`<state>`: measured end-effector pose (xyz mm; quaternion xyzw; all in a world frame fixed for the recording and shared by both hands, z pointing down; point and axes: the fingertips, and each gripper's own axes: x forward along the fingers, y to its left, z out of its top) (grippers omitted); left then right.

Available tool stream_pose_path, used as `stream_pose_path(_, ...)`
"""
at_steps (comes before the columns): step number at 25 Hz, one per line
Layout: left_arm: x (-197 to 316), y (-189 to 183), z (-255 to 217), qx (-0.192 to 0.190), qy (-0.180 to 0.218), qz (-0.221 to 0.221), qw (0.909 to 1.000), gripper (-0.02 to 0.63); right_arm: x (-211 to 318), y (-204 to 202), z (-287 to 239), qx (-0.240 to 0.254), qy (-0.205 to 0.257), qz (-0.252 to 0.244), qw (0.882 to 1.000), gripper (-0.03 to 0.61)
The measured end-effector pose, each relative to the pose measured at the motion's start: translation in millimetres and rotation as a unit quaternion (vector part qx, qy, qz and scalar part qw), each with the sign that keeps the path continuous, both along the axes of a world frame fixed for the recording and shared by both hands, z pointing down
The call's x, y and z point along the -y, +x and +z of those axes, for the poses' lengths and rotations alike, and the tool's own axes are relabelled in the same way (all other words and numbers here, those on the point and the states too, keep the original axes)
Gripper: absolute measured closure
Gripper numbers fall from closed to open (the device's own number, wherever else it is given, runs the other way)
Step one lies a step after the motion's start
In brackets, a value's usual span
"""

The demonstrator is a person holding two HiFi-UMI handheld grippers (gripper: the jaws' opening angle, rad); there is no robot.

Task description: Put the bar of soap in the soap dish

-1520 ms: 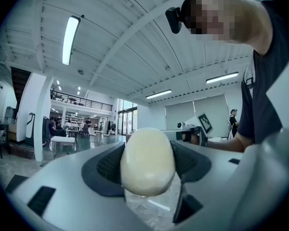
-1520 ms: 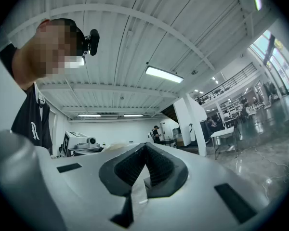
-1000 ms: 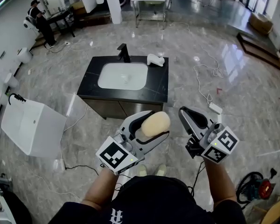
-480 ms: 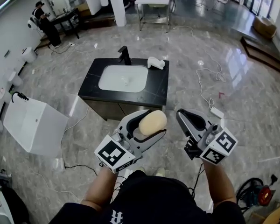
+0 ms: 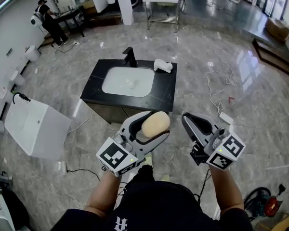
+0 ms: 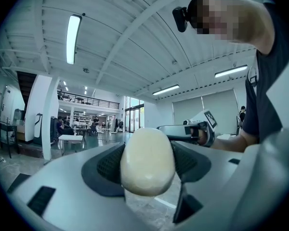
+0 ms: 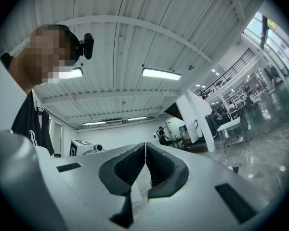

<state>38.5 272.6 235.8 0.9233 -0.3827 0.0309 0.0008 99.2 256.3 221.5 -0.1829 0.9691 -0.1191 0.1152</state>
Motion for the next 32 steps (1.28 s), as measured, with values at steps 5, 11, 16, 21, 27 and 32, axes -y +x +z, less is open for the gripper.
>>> stream_pose_path(5,42,-23,6,-0.013,0.005,0.009,0.9999,0.321,40,-20,5,-0.004,-0.007,0.003,1.0,0.571)
stream_pose_path(11,114,-62,14,-0.009,-0.001,0.019,0.9998,0.321,105,-59,5,-0.009,-0.011,0.01,1.0,0.571)
stream_pose_path(16,172,-93,16,-0.002,-0.005,0.037,0.9993,0.321,157,-88,3,-0.009,-0.017,0.026,0.999,0.571)
stream_pose_path(21,222,-116,19,0.0,0.0,0.064,0.998,0.321,205,-110,4,-0.012,-0.021,0.049,0.999,0.571)
stream_pose_path(27,270,-134,32,0.014,0.0,0.08,0.9967,0.321,244,-130,7,-0.017,-0.025,0.059,0.998,0.571)
stream_pose_path(32,308,-139,46,0.037,0.003,0.088,0.9954,0.321,279,-139,11,-0.015,-0.031,0.061,0.998,0.571)
